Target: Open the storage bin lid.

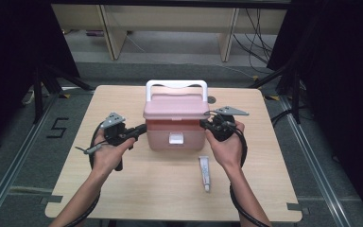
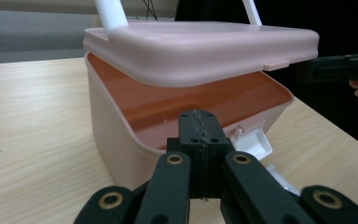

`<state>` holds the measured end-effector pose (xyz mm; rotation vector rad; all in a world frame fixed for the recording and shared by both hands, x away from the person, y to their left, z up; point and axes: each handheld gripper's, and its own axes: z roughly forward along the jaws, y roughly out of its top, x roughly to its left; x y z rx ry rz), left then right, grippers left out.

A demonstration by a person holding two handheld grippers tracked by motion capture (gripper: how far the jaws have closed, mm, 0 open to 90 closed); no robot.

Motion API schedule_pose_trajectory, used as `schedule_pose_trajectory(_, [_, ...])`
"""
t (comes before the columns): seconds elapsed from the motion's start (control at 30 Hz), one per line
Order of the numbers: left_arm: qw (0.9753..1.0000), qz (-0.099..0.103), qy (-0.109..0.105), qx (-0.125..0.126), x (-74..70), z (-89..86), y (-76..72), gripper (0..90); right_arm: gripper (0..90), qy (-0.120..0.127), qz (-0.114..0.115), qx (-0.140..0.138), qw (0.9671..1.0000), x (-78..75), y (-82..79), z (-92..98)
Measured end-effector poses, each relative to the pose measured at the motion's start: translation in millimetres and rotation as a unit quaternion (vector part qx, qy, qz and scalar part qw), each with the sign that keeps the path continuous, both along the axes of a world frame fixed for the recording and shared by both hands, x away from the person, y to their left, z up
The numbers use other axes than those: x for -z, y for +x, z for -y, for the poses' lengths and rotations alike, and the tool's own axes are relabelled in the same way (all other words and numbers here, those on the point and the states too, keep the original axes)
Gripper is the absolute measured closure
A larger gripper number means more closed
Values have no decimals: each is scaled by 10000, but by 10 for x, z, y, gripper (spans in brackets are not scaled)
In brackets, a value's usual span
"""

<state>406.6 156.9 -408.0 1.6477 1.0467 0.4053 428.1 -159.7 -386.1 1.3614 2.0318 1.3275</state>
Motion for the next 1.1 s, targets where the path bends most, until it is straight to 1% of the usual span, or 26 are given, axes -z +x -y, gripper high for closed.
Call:
schedule_pose_trajectory(0.03, [10000, 23, 1, -20, 24, 27, 16, 900, 900, -123, 83, -43, 9999, -6, 12, 20])
schedule_pose_trajectory(0.07, [10000, 55, 18, -35, 44, 53, 31, 900, 900, -85, 74, -45, 9999, -8, 13, 14])
schedule_pose_trajectory(0.1, [9999, 105, 79, -71, 65, 85, 50, 900, 900, -72, 66, -63, 9999, -14, 12, 14])
schedule_pose_trajectory(0.17, [9997, 171, 99, -129, 93, 126, 83, 900, 900, -35, 77, -71, 9999, -14, 19, 10])
schedule_pose_trajectory(0.2, [9996, 179, 99, -177, 111, 146, 105, 900, 900, 17, 38, -43, 10000, -19, 13, 6])
schedule_pose_trajectory(0.27, [9995, 186, 121, -234, 131, 169, 140, 900, 900, 34, 22, -44, 10000, -24, 13, 5])
schedule_pose_trajectory(0.33, [9995, 159, 103, -246, 147, 184, 168, 900, 900, -40, 53, -71, 10000, -28, 22, 9])
schedule_pose_trajectory(0.4, [9994, 167, 141, -277, 165, 200, 196, 900, 900, -12, 54, -94, 9999, -34, 24, 12])
schedule_pose_trajectory(0.43, [9993, 170, 178, -297, 176, 210, 203, 900, 900, -57, 77, -51, 9999, -40, 23, 16])
schedule_pose_trajectory(0.5, [9991, 170, 242, -320, 205, 224, 211, 900, 900, 4, 70, -54, 10000, -42, 27, 11])
schedule_pose_trajectory(0.53, [9991, 166, 242, -320, 220, 230, 212, 900, 900, 38, 41, -56, 10000, -51, 25, 5])
schedule_pose_trajectory(0.6, [9989, 173, 272, -337, 246, 242, 213, 900, 900, -37, 118, -67, 9999, -63, 36, 11])
schedule_pose_trajectory(0.63, [9989, 170, 297, -328, 260, 243, 214, 900, 900, 23, 73, -48, 10000, -78, 32, 9])
schedule_pose_trajectory(0.67, [9989, 164, 289, -330, 273, 247, 215, 900, 900, -72, 164, -61, 9998, -92, 41, 20])
schedule_pose_trajectory(0.7, [9988, 181, 275, -358, 282, 251, 216, 900, 900, -14, 146, -76, 9999, -101, 44, 13])
schedule_pose_trajectory(0.83, [9984, 241, 342, -389, 293, 260, 229, 900, 900, -19, 181, -55, 9998, -145, 58, 12])
schedule_pose_trajectory(0.87, [9983, 248, 355, -394, 295, 262, 231, 900, 900, 22, 106, 23, 9999, -159, 50, 3])
schedule_pose_trajectory(0.9, [9982, 256, 361, -398, 297, 264, 232, 900, 900, -44, 204, -33, 9998, -172, 63, 15])
schedule_pose_trajectory(0.93, [9982, 253, 360, -400, 299, 265, 233, 900, 900, -44, 204, -33, 9998, -172, 63, 15])
schedule_pose_trajectory(0.97, [9982, 259, 367, -405, 300, 265, 234, 900, 900, 52, 131, -17, 9999, -173, 62, 3])
schedule_pose_trajectory(1.0, [9981, 266, 378, -405, 302, 266, 235, 900, 900, 64, 140, -7, 9999, -180, 66, 4])
schedule_pose_trajectory(1.07, [9980, 284, 383, -414, 305, 269, 237, 900, 900, -7, 186, -38, 9998, -191, 77, 11])
schedule_pose_trajectory(1.1, [9979, 290, 397, -422, 306, 271, 236, 900, 900, 1, 169, -40, 9998, -197, 81, 10])
